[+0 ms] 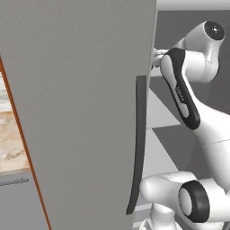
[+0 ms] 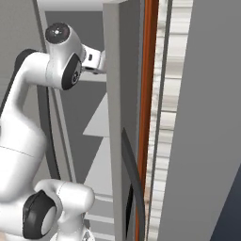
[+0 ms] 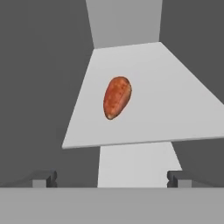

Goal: Take the kiwi, sweet potato, and chicken drumstick from the freezer and place them in the bowl on the counter.

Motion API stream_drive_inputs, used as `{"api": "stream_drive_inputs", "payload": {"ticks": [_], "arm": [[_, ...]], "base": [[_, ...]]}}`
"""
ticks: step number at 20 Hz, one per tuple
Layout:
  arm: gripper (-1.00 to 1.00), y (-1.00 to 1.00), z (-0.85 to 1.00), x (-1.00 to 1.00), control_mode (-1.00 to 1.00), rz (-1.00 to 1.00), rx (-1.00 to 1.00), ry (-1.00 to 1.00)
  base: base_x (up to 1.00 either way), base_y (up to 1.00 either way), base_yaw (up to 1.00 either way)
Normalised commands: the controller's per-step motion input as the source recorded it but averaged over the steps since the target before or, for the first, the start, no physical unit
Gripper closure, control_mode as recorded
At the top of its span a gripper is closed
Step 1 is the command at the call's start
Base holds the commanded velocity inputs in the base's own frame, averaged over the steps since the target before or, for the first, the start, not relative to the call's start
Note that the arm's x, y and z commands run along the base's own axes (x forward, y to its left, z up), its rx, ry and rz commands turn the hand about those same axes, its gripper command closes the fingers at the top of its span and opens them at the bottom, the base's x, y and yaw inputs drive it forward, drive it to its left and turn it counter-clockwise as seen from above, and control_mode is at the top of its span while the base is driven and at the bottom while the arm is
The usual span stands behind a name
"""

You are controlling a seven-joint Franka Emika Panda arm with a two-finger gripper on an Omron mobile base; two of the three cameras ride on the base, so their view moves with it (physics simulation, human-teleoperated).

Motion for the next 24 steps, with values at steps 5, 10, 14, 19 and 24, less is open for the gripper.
{"api": "stream_drive_inputs", "payload": {"ticks": [5,10,14,19,24], "arm": [[-1.00,-0.17,-0.26,0.33,-1.00,0.02,0.03,0.00],[-1.00,0.00,-0.13,0.39,-1.00,0.00,0.00,0.00],[-1.00,0.00,-0.01,0.47,-1.00,0.00,0.00,0.00],[-1.00,0.00,-0.01,0.43,-1.00,0.00,0.00,0.00],[-1.00,0.00,-0.05,0.34,-1.00,0.00,0.00,0.00]], "base": [[0.00,0.00,0.00],[0.00,0.00,0.00],[0.00,0.00,0.00],[0.00,0.00,0.00],[0.00,0.00,0.00]]}}
